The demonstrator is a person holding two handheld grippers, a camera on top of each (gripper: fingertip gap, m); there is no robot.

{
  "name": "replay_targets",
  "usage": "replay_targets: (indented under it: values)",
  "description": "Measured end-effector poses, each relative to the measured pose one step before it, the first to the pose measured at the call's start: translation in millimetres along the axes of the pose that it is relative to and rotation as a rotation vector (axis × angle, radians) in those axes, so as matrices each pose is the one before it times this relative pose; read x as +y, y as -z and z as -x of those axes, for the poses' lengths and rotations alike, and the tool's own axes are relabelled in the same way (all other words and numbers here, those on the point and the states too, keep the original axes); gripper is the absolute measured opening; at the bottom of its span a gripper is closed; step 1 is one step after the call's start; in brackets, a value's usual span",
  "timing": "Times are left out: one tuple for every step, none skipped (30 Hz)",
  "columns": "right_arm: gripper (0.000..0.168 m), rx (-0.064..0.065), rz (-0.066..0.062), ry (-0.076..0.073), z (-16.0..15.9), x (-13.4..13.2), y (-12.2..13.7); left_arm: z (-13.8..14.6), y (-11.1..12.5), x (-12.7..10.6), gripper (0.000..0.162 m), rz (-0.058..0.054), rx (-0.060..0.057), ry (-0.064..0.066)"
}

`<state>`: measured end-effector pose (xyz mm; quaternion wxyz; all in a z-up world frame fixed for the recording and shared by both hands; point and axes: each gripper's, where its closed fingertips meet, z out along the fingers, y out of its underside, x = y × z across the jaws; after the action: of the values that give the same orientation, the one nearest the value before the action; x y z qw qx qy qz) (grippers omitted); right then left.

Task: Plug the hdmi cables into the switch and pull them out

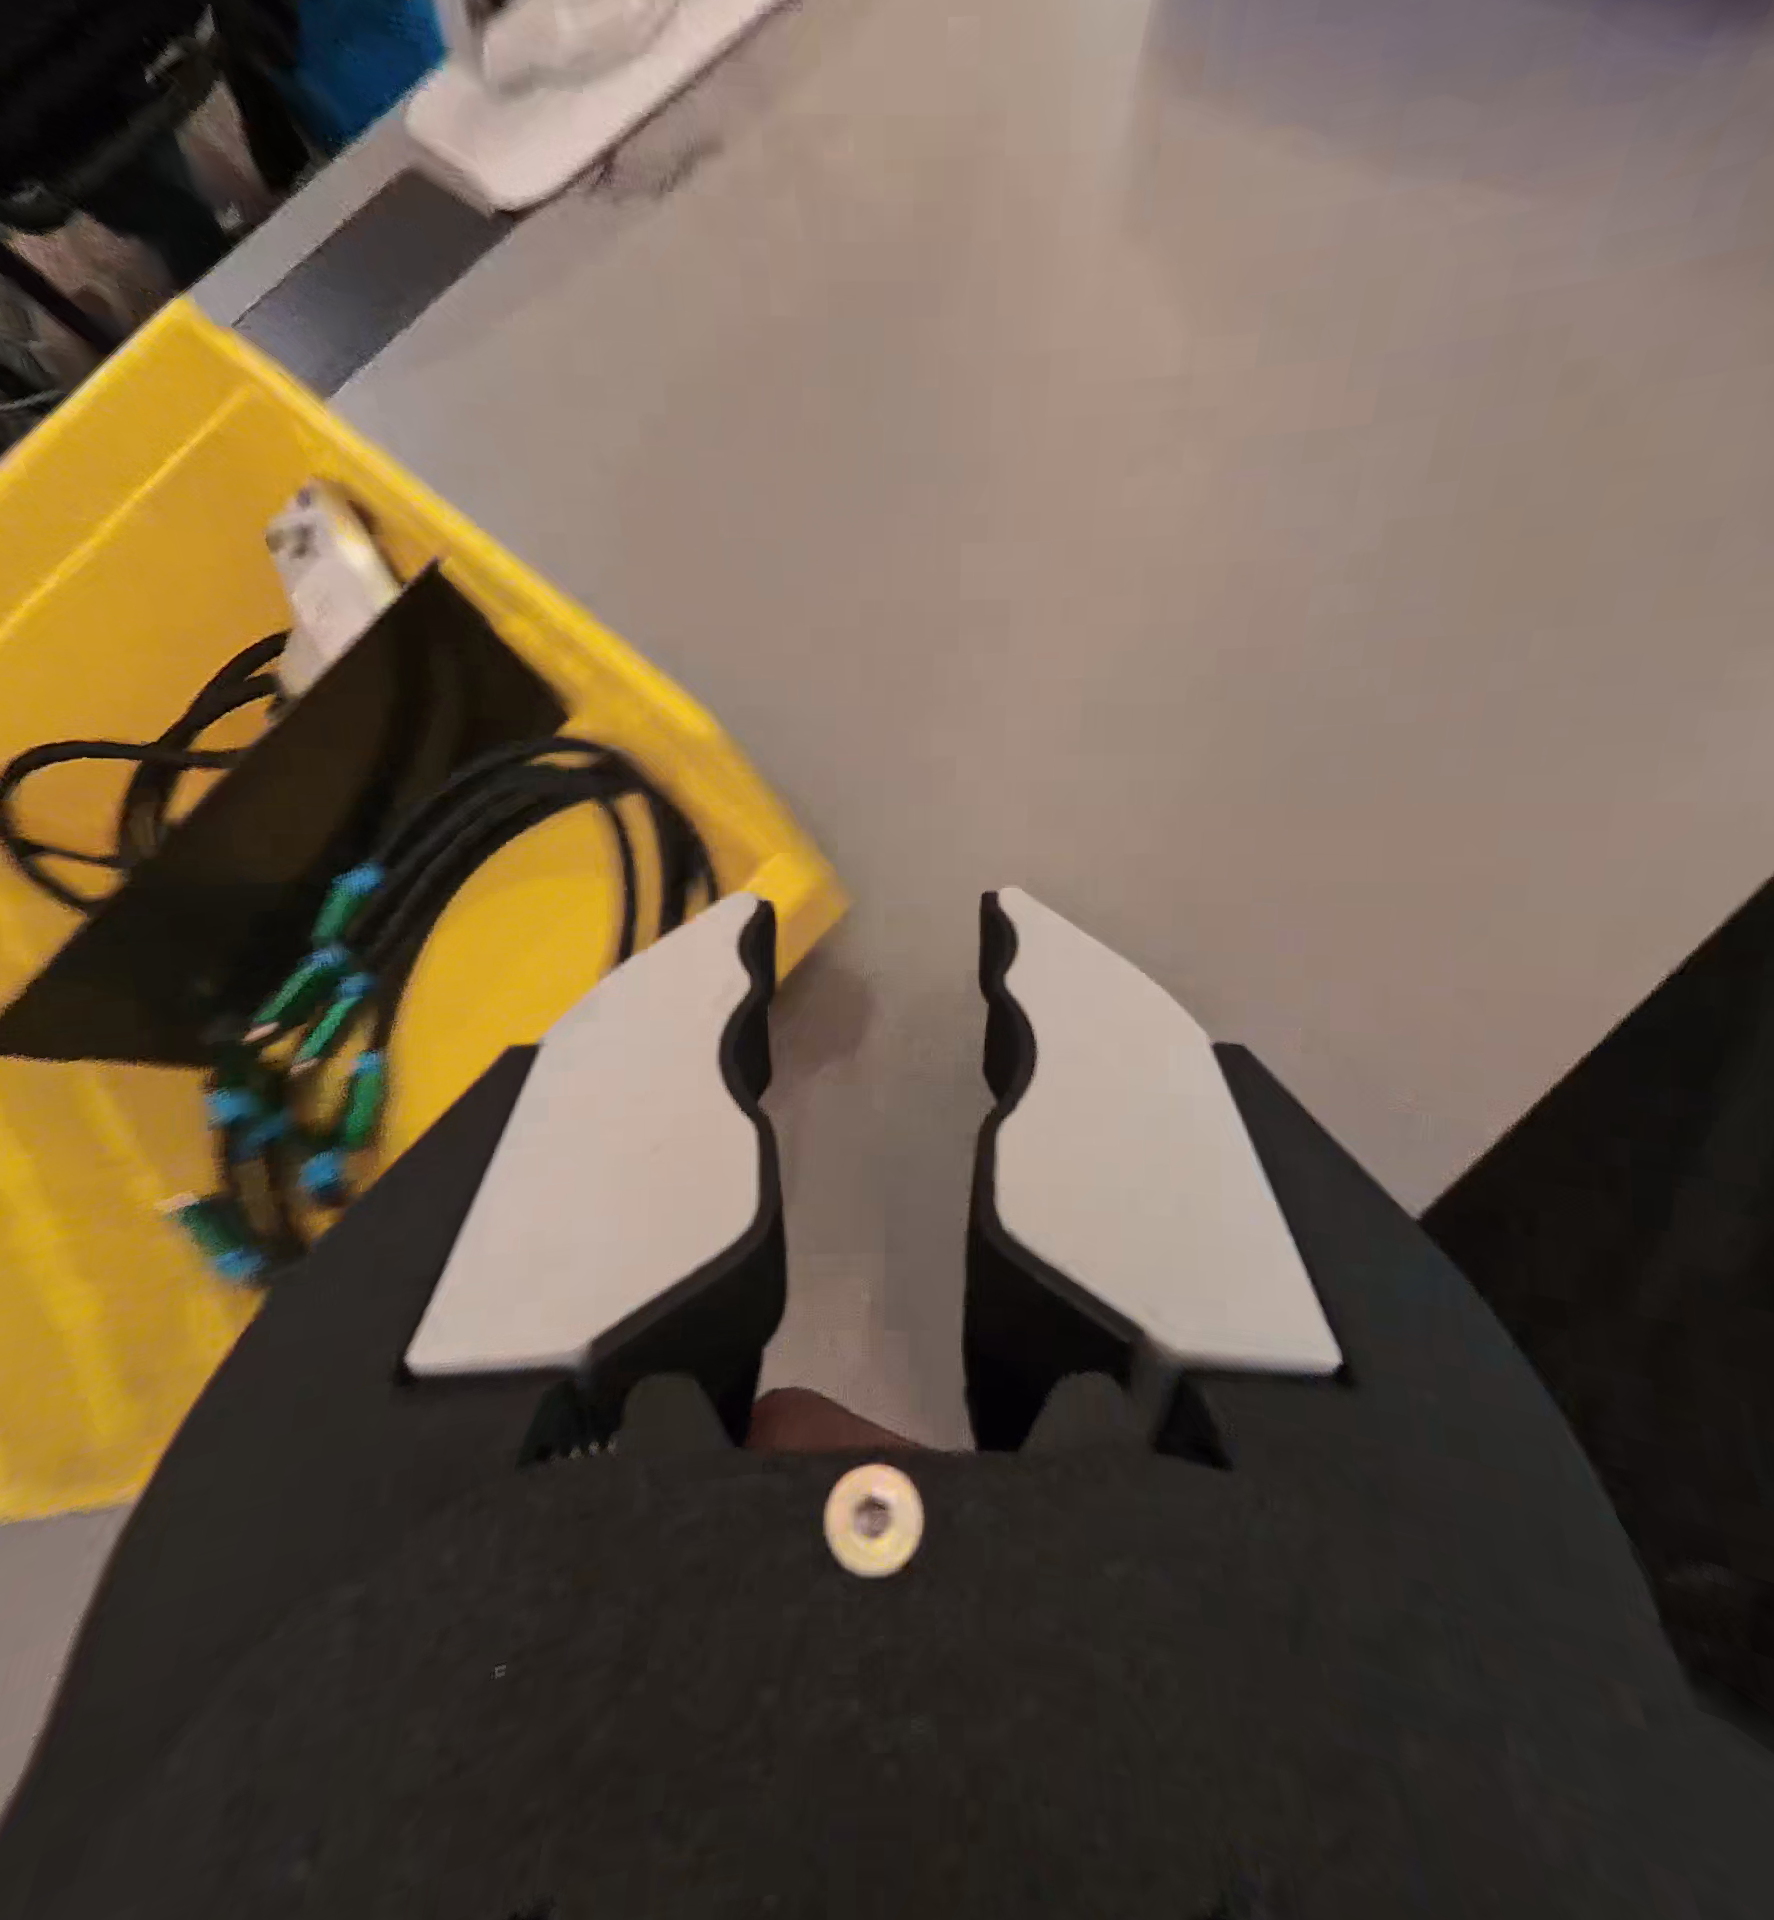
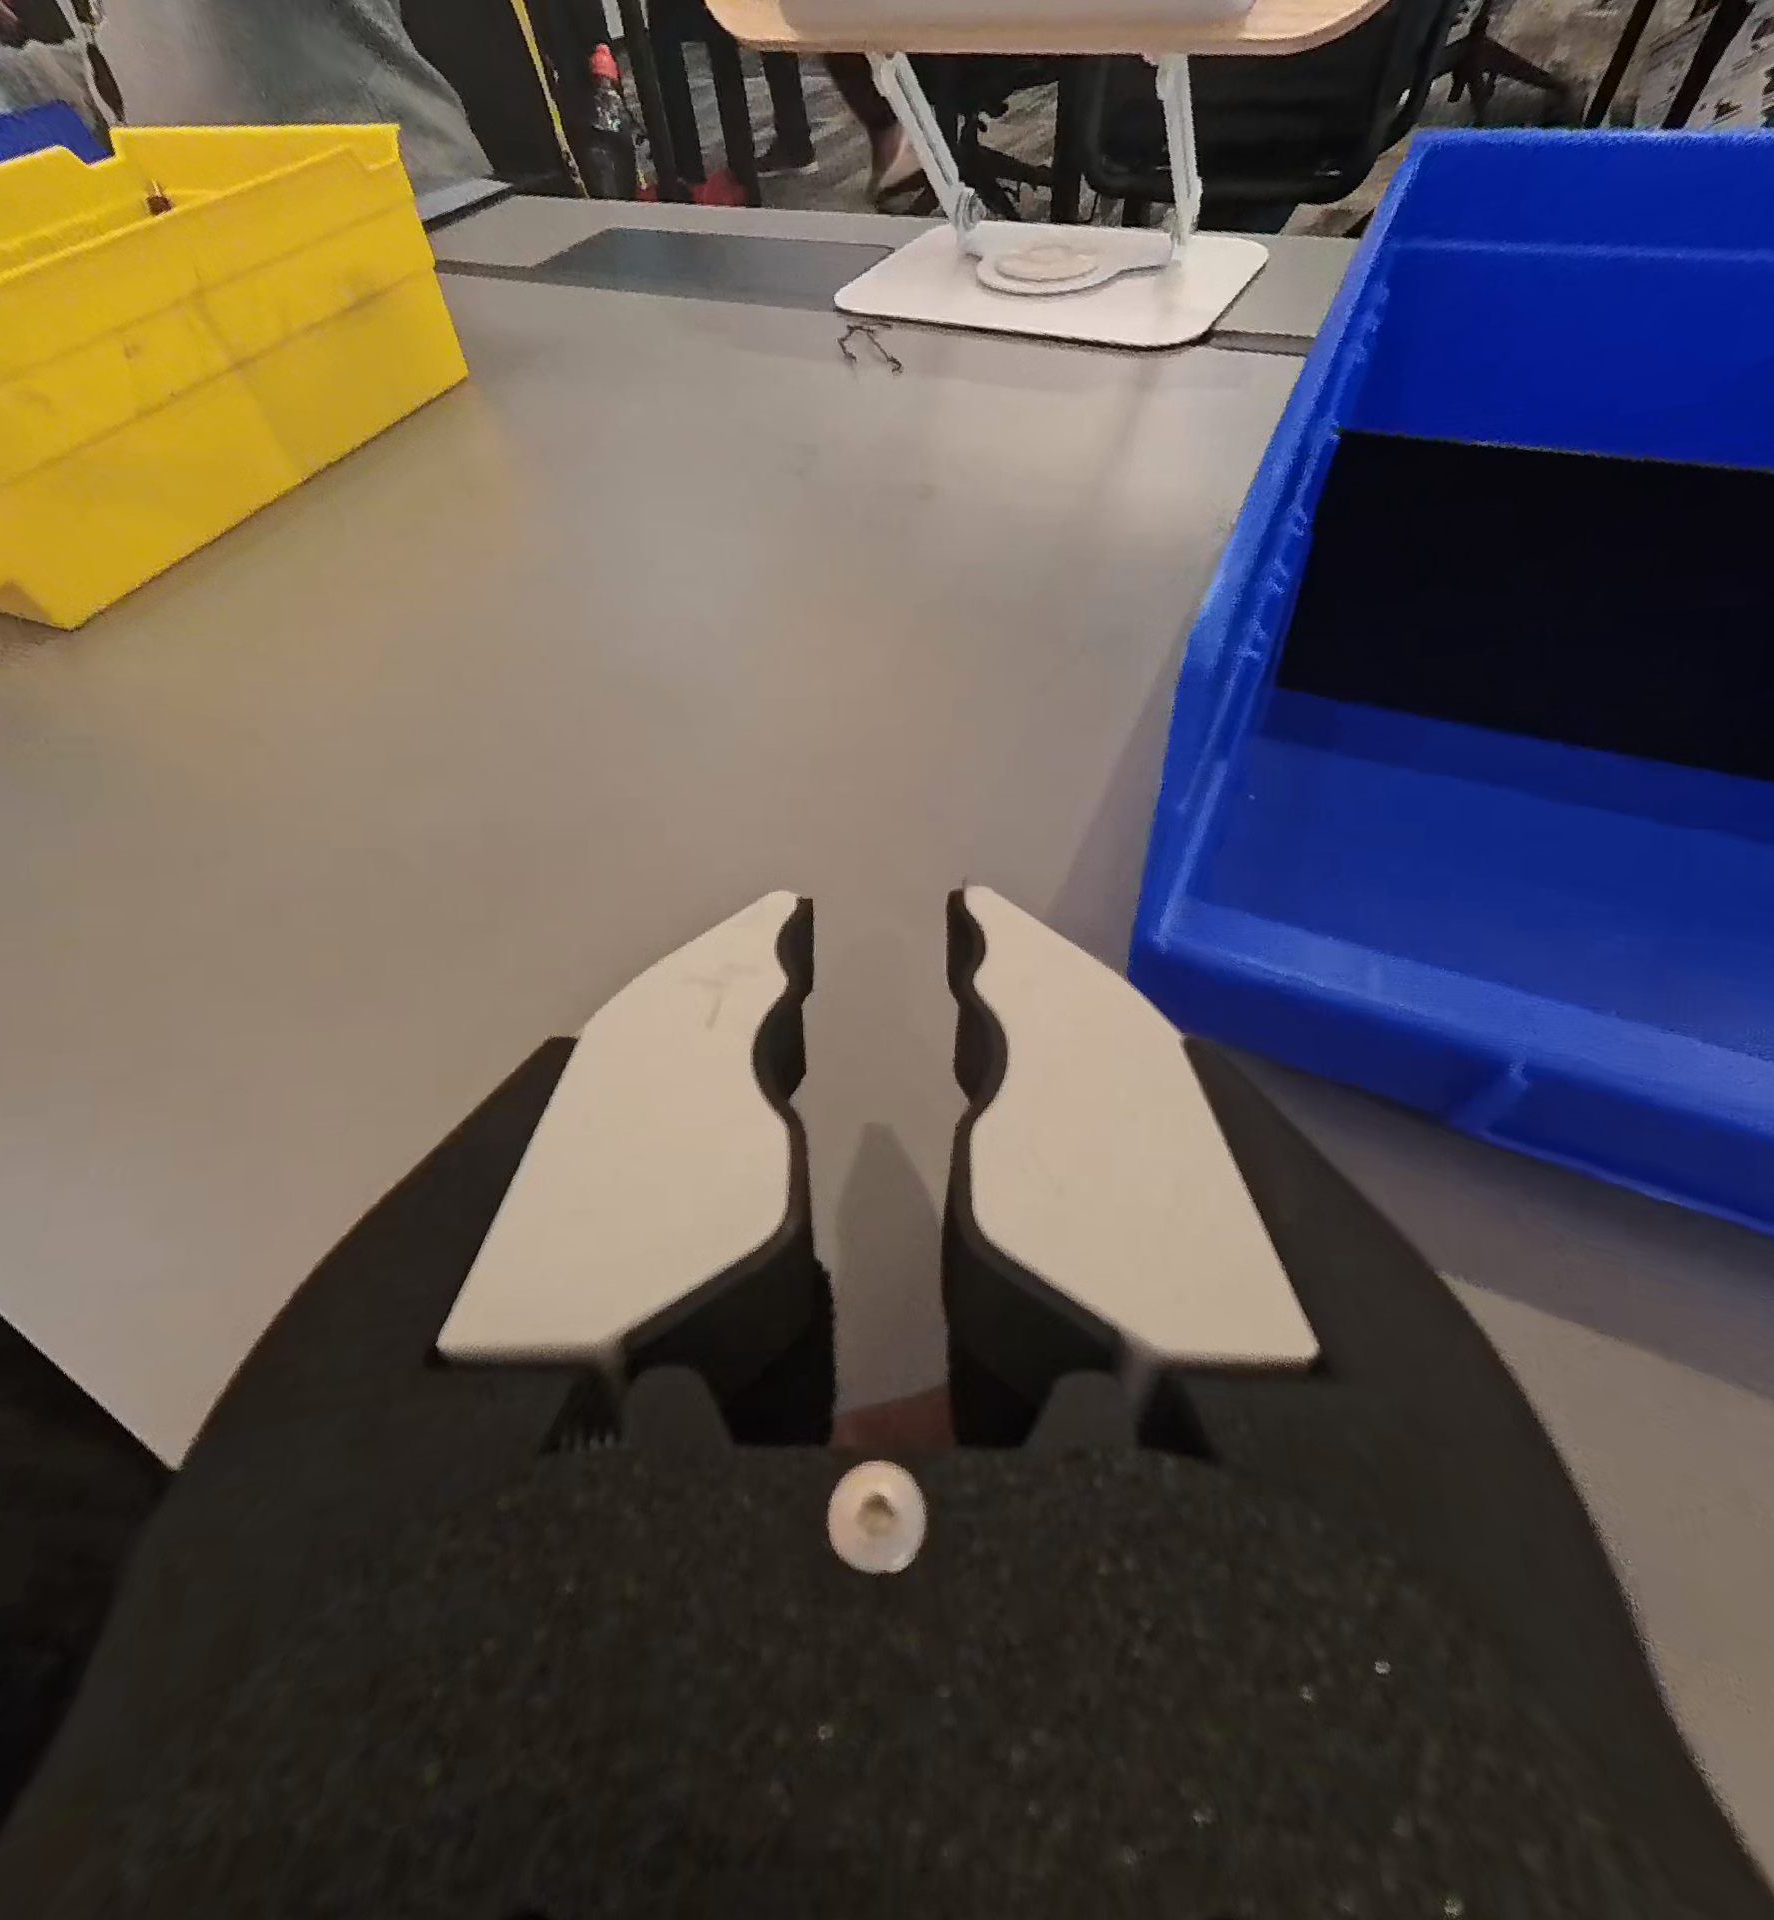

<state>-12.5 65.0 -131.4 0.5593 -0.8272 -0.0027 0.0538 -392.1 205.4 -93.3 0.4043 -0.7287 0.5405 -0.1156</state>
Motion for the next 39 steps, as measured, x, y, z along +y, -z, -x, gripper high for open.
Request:
replay_targets:
  values:
    - [0.024, -0.008, -0.0014, -0.0048, 1.1, -0.81, -1.33, 12.97, 3.38, 7.71, 0.039, 0.0556, -0.0014, -0.0287]
    - [0.024, -0.0084, 0.0005, -0.0051, 1.35, -0.47, -1.26, 11.15, 1.02, 7.73, 0.042, 0.0569, 0.0066, -0.0158]
    - [0.024, -0.0076, 0.0019, -0.004, 1.45, 0.06, -1.2, 9.3, -1.22, 7.99, 0.049, 0.0606, 0.0044, -0.0169]
    - [0.024, -0.0044, 0.0034, -0.0004, 1.29, 0.26, -0.94, 5.99, -3.02, 8.32, 0.056, 0.0622, 0.0087, -0.0248]
    - [0.024, -0.0008, 0.0026, 0.0051, 1.06, 0.21, -0.54, 1.57, -4.77, 8.91, 0.06, 0.063, 0.0229, -0.0277]
    - [0.024, 0.0036, 0.0004, 0.0089, 0.52, 0.04, 0.1, -0.17, -6.33, 8.96, 0.062, 0.0625, 0.0245, -0.0269]
    - [0.024, 0.0048, -0.0012, 0.0091, 0.19, -0.18, 0.32, 2.13, -7.23, 7.62, 0.064, 0.0538, 0.0016, -0.023]
    - [0.024, 0.0049, 0.0003, 0.0082, -0.17, 0.21, 0.5, 4.24, -7.05, 5.96, 0.064, 0.0436, -0.0173, -0.0177]
    - [0.024, 0.0051, 0.002, 0.0064, -0.47, 0.5, 0.63, 4.07, -6.25, 4.27, 0.064, 0.0324, -0.0188, -0.0134]
    - [0.024, 0.0051, 0.0017, 0.0025, -0.79, 0.71, 0.79, 2.91, -5.12, 2.61, 0.063, 0.0175, -0.0118, -0.0088]
    - [0.024, 0.0041, 0.0, -0.0017, -1.02, 0.43, 1.17, 2.56, -3.58, 0.82, 0.06, 0.0038, -0.0091, -0.005]
    - [0.024, 0.0036, -0.0014, -0.0039, -1.27, 0.32, 1.3, 2.08, -1.67, -0.82, 0.055, -0.0092, -0.0067, -0.0012]
    - [0.024, 0.0036, -0.0006, -0.0046, -1.44, 0.5, 1.34, 0.2, 0.09, -2.03, 0.053, -0.0191, 0.0043, 0.0022]
    - [0.024, 0.0033, -0.0001, -0.005, -1.49, 0.52, 1.29, -1.41, 1.54, -2.45, 0.048, -0.0225, 0.013, 0.0023]
    - [0.024, 0.0027, -0.0006, -0.0055, -1.38, 0.45, 1.25, -1.99, 2.41, -2.36, 0.043, -0.0215, 0.0138, 0.0009]
    - [0.024, 0.0021, 0.0001, -0.0047, -1.16, 0.27, 1.16, -1.35, 2.71, -2.25, 0.042, -0.0188, 0.0093, 0.0015]
    - [0.024, 0.0041, -0.001, -0.0029, -1.16, 0.24, 1.02, -0.7, 2.31, -1.8, 0.041, -0.0142, 0.0061, 0.0025]
    - [0.024, 0.0035, -0.0003, -0.0008, -0.86, 0.16, 0.57, -0.35, 1.44, -0.97, 0.039, -0.0077, 0.0054, 0.0018]
    - [0.024, 0.0028, 0.0008, 0.0012, -0.44, 0.18, 0.24, 0.15, 0.71, -0.12, 0.035, -0.0016, 0.0021, -0.0013]
    - [0.024, 0.0008, 0.0008, 0.0021, 0.14, 0.09, -0.06, 0.69, 0.13, 0.13, 0.034, 0.0006, -0.0022, -0.0038]
    - [0.024, -0.0015, 0.003, 0.0045, 0.73, 0.31, -0.44, 0.66, 0.18, -0.02, 0.033, -0.0003, -0.0026, -0.0034]
    - [0.024, -0.0004, 0.0047, 0.0067, 0.82, 0.42, -0.62, 0.88, 0.43, -0.15, 0.032, -0.0006, -0.004, -0.0025]
    - [0.024, -0.0006, 0.0028, 0.0068, 0.94, 0.21, -0.67, 1.27, 0.96, -0.26, 0.03, -0.0009, -0.0075, -0.0016]
    - [0.024, -0.0019, 0.0011, 0.007, 1.11, -0.18, -0.63, 1.29, 1.77, -0.69, 0.028, -0.0038, -0.0098, -0.0023]
    - [0.024, -0.0012, 0.0025, 0.0073, 1.08, 0.14, -0.71, 1.35, 2.2, -1.03, 0.027, -0.0074, -0.0106, -0.0032]
    - [0.024, -0.001, 0.0036, 0.0066, 0.79, 0.32, -0.74, 1.08, 2.43, -0.97, 0.025, -0.007, -0.0083, -0.0019]
    - [0.024, -0.0013, 0.0029, 0.0047, 0.68, 0.16, -0.63, 1.25, 2.17, -0.23, 0.023, -0.0028, -0.007, -0.0006]
    - [0.024, -0.0016, 0.001, 0.0023, 0.4, -0.11, -0.51, 1.64, 2.03, -0.08, 0.022, -0.0014, -0.0097, -0.0009]
    - [0.024, -0.0026, -0.0002, -0.0002, 0.43, -0.05, -0.33, 2.02, 2.02, -0.46, 0.021, -0.0044, -0.012, -0.0005]
    - [0.024, -0.0026, 0.0003, -0.0017, 0.13, -0.12, -0.32, 1.5, 2.15, -0.68, 0.019, -0.0069, -0.009, 0.001]
    - [0.024, -0.0019, 0.0006, -0.0022, -0.02, 0.05, -0.24, 1.0, 2.23, -1.11, 0.017, -0.0085, -0.007, -0.0003]
    - [0.024, -0.0019, 0.001, -0.0023, 0.0, 0.13, -0.12, 1.14, 2.3, -1.69, 0.012, -0.0123, -0.0115, -0.0042]
    - [0.024, -0.0011, -0.0003, -0.0016, -0.03, 0.0, 0.1, 1.7, 2.07, -1.93, 0.009, -0.0137, -0.0159, -0.0061]
    - [0.024, 0.0, -0.0011, -0.0007, -0.13, -0.15, 0.16, 1.02, 1.29, -1.08, 0.009, -0.0074, -0.0096, -0.0037]
    - [0.024, 0.0004, -0.0009, -0.0006, -0.11, -0.08, 0.03, -0.2, 0.51, 0.11, 0.009, 0.0017, 0.001, -0.0008]
    - [0.024, -0.0006, 0.0007, 0.0009, 0.21, 0.1, 0.04, 0.14, 0.25, 0.02, 0.008, 0.0022, -0.0003, -0.0007]
    - [0.024, -0.0002, 0.0011, 0.0011, 0.04, 0.19, -0.06, 1.01, 0.42, -0.91, 0.008, -0.0049, -0.0065, -0.0029]
    - [0.024, 0.0004, -0.0006, 0.0006, 0.12, -0.13, 0.07, 1.39, 0.88, -1.75, 0.008, -0.011, -0.0082, -0.003]
    - [0.024, 0.0003, -0.0007, 0.0011, -0.01, -0.05, 0.03, 1.68, 1.3, -2.3, 0.008, -0.0144, -0.0071, 0.0015]
